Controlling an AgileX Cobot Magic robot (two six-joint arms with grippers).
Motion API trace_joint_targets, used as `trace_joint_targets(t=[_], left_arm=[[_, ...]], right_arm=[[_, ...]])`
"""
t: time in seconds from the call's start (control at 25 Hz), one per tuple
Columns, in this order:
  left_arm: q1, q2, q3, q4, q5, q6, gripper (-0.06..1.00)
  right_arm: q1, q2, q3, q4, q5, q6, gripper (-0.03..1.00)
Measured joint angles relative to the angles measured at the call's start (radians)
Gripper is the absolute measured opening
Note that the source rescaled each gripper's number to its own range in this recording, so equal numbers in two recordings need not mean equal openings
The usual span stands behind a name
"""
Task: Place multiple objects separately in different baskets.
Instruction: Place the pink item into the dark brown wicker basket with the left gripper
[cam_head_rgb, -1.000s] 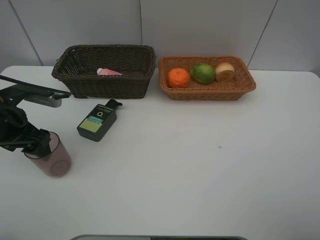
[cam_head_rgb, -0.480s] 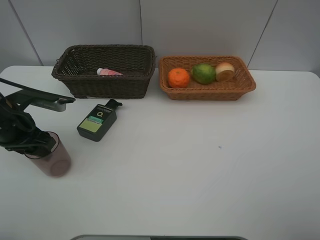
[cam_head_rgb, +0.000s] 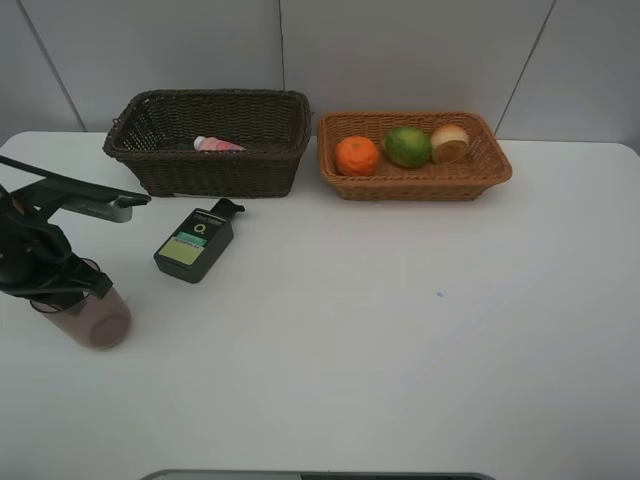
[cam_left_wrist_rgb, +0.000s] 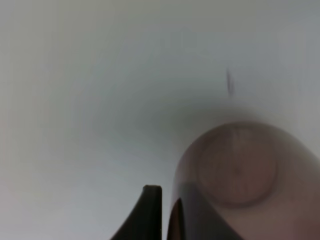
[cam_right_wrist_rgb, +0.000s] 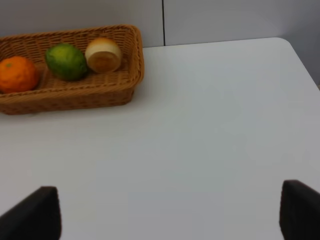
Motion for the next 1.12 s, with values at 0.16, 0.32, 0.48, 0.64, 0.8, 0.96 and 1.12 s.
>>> trace_joint_targets(t=[0.16, 0.32, 0.48, 0.64, 0.8, 0.96, 1.12], left_arm=[[0.0, 0.0, 0.0, 0.0, 0.0, 0.0, 0.0], [0.0, 0.0, 0.0, 0.0, 0.0, 0.0, 0.0], [0.0, 0.0, 0.0, 0.0, -0.001, 0.0, 0.0], [0.0, -0.011, 0.0, 0.0, -0.002, 0.0, 0.0], [0.0, -0.071, -0.015, 0.0, 0.029, -0.007, 0.0], [0.0, -0.113, -0.102, 0.0, 0.116, -0.045, 0.0], [0.0, -0.113, -0.245, 0.008, 0.217, -0.105, 0.0]], right_arm=[[0.0, 0.0, 0.0, 0.0, 0.0, 0.0, 0.93], [0.0, 0.0, 0.0, 0.0, 0.0, 0.0, 0.93], [0.0, 0.0, 0.0, 0.0, 0.0, 0.0, 0.93], [0.0, 0.0, 0.0, 0.0, 0.0, 0.0, 0.93], [0.0, 0.0, 0.0, 0.0, 0.0, 0.0, 0.93], [0.0, 0.0, 0.0, 0.0, 0.0, 0.0, 0.93], [0.0, 0.0, 0.0, 0.0, 0.0, 0.0, 0.93]])
